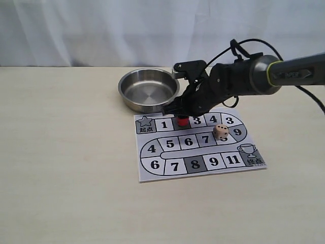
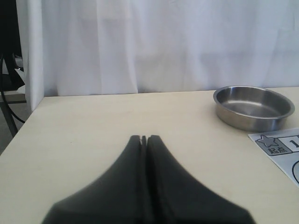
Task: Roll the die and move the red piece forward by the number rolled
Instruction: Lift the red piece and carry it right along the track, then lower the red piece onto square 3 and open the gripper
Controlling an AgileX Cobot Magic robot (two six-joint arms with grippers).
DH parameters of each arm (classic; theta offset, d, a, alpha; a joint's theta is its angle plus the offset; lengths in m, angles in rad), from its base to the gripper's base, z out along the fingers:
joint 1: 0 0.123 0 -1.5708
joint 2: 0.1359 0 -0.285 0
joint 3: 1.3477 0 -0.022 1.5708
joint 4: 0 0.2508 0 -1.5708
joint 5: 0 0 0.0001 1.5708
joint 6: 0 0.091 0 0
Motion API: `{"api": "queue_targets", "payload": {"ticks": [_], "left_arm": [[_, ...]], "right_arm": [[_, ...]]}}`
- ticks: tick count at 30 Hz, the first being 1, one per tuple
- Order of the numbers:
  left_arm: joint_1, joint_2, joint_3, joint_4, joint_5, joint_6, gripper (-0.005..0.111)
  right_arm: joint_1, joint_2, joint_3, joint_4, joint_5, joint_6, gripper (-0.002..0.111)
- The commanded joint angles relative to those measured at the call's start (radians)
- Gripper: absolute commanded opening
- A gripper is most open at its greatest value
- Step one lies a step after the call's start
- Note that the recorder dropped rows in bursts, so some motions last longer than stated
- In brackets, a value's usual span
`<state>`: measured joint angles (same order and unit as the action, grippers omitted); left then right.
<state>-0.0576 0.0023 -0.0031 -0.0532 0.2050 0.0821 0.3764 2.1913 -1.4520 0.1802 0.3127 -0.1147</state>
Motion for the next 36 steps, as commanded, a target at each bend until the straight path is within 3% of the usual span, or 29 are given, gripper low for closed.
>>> {"api": "queue_targets", "payload": {"ticks": [1, 21, 36], "left_arm": [[-0.002, -0.002, 0.003, -0.002, -0.009, -0.004, 0.0], [-0.002, -0.002, 0.003, -0.002, -0.009, -0.004, 0.0], [-0.002, -0.002, 0.003, -0.002, -0.009, -0.004, 0.0]], "right_arm": [[-0.001, 0.036, 0.003, 0.013, -0.009, -0.006, 0.004], [-0.007, -0.08, 0.003, -0.017, -0.023, -0.006, 0.004], [-0.083, -0.104, 0.003, -0.008, 0.049, -0.004, 0.004]]}}
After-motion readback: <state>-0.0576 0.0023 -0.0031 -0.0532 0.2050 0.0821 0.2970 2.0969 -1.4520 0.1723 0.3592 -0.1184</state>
